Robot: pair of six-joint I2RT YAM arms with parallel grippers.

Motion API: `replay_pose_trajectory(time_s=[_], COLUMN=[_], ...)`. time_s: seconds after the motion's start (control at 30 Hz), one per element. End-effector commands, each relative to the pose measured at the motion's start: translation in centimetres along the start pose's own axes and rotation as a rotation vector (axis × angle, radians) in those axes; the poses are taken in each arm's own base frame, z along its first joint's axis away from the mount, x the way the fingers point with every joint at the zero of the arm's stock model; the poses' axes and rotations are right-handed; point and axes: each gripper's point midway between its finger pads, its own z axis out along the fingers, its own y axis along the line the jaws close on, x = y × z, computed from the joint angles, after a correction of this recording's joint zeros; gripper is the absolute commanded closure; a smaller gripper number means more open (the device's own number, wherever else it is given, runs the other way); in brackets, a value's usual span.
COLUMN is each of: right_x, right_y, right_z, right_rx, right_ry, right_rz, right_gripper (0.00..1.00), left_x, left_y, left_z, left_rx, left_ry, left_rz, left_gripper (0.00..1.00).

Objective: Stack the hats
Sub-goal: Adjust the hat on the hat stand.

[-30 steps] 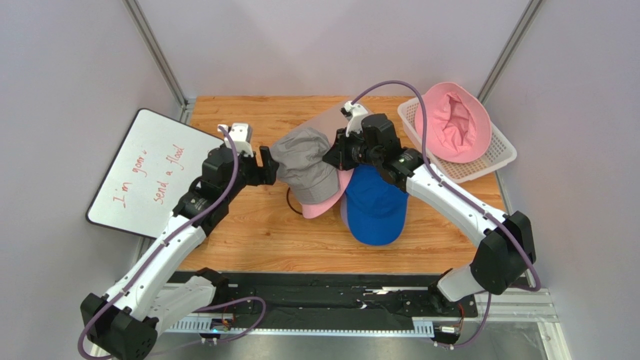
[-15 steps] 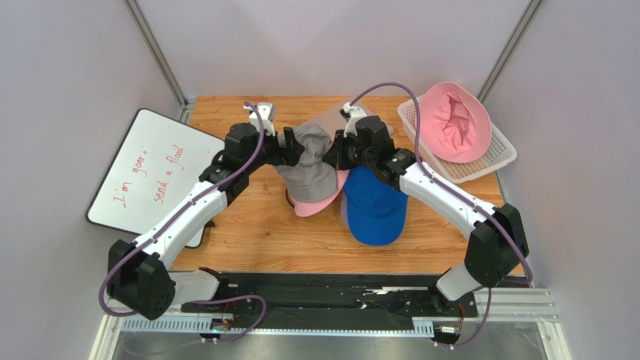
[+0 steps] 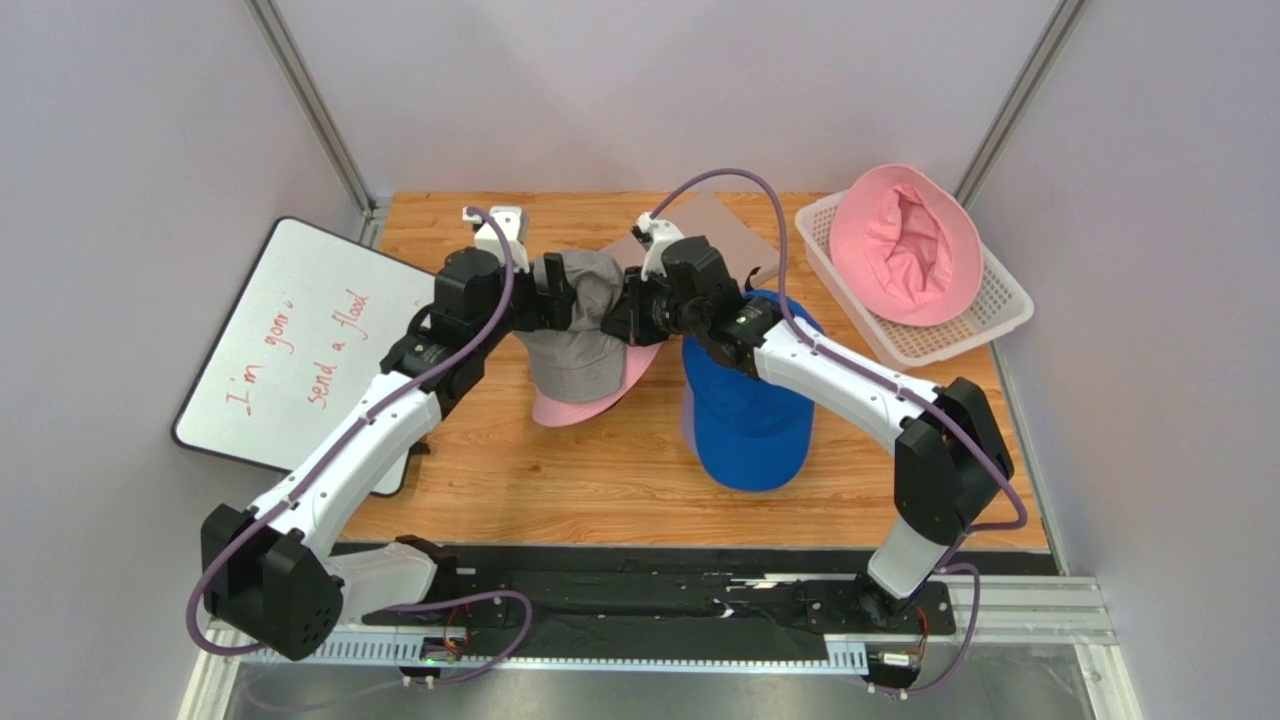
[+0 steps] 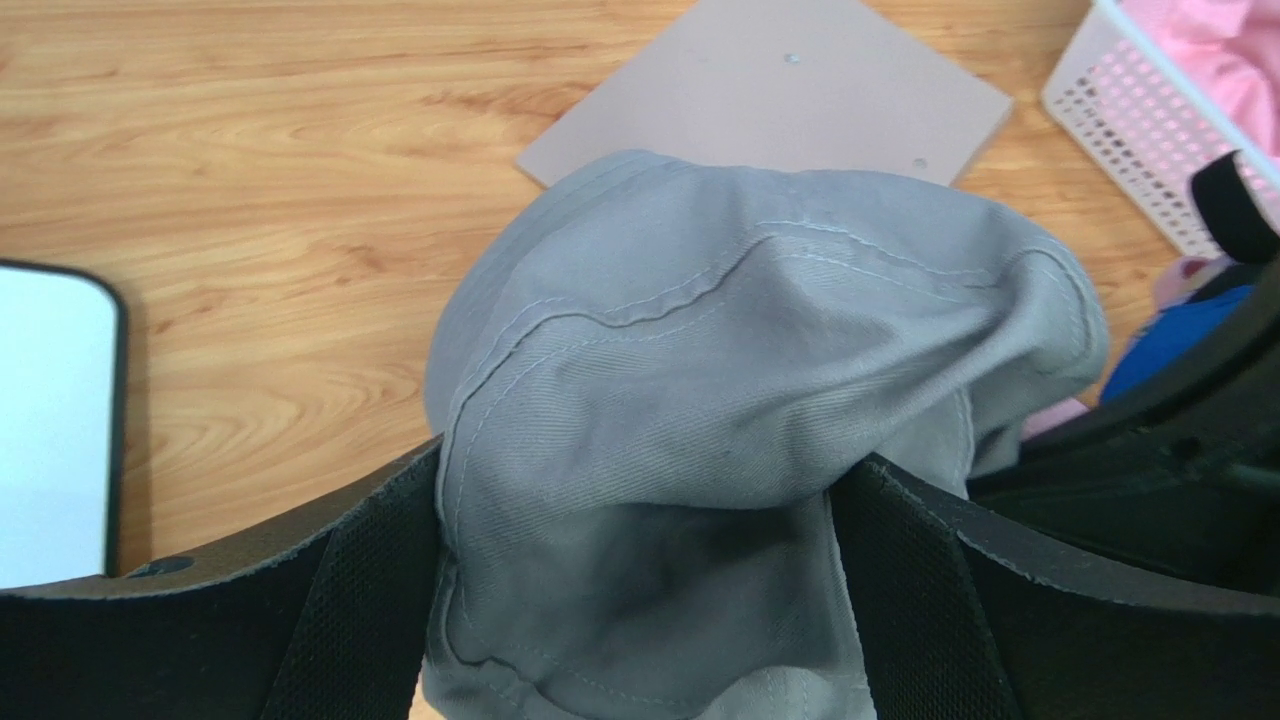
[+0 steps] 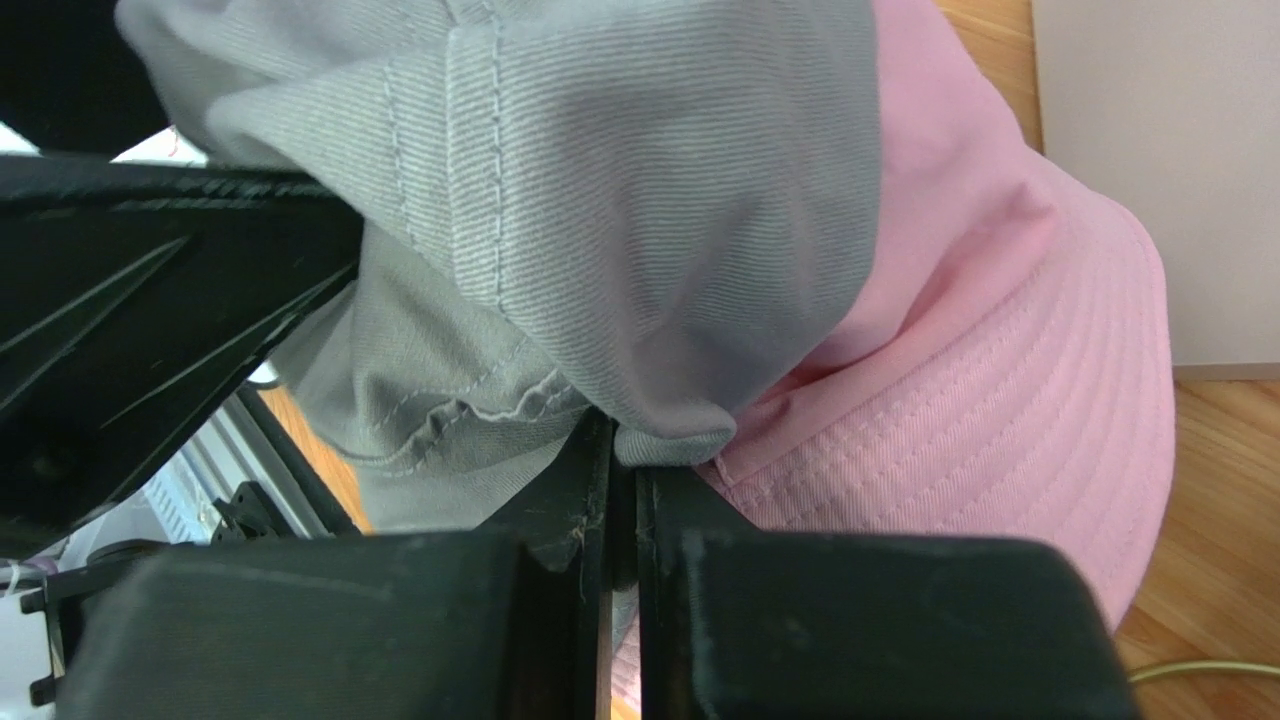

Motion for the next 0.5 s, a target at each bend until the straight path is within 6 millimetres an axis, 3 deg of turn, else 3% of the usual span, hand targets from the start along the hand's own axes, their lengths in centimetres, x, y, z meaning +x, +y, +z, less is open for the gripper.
replay_pose_trajectory(time_s=[0.0, 0.03, 0.1, 0.13, 0.3, 0.33, 0.47], right_x=[2.1, 2.6, 1.2, 1.6, -0.8, -0.9, -0.4], right_y=[1.4, 1.0, 1.3, 1.2, 5.0, 5.1, 4.0], right_z=[-0.8, -1.3, -3.3, -3.9, -8.2, -8.5, -8.8], right_rx=[-0.007, 0.009, 0.011, 0.010, -0.157, -0.160, -0.105], right_ry=[0.067, 0.070, 0.012, 0.009, -0.107, -0.116, -0.103], right_rz=[0.000, -0.006, -0.024, -0.035, -0.091, -0.094, -0.103], right_gripper=[0.95, 0.93, 0.91, 0.88, 0.67, 0.52, 0.42], left_x=[1.2, 1.2, 1.3, 1.3, 1.2, 1.1, 0.8], left_y=[2.7, 3.0, 3.6, 3.7, 3.6, 3.6, 3.5], left_z=[-0.2, -0.3, -0.3, -0.4, -0.6, -0.7, -0.8], left_rx=[-0.127, -0.139, -0.164, -0.169, -0.166, -0.166, -0.159], left_ry=[0.039, 0.038, 0.041, 0.043, 0.036, 0.035, 0.030], left_rz=[0.063, 0.070, 0.090, 0.096, 0.098, 0.100, 0.098], left_gripper=[0.07, 0.07, 0.07, 0.07, 0.07, 0.07, 0.08])
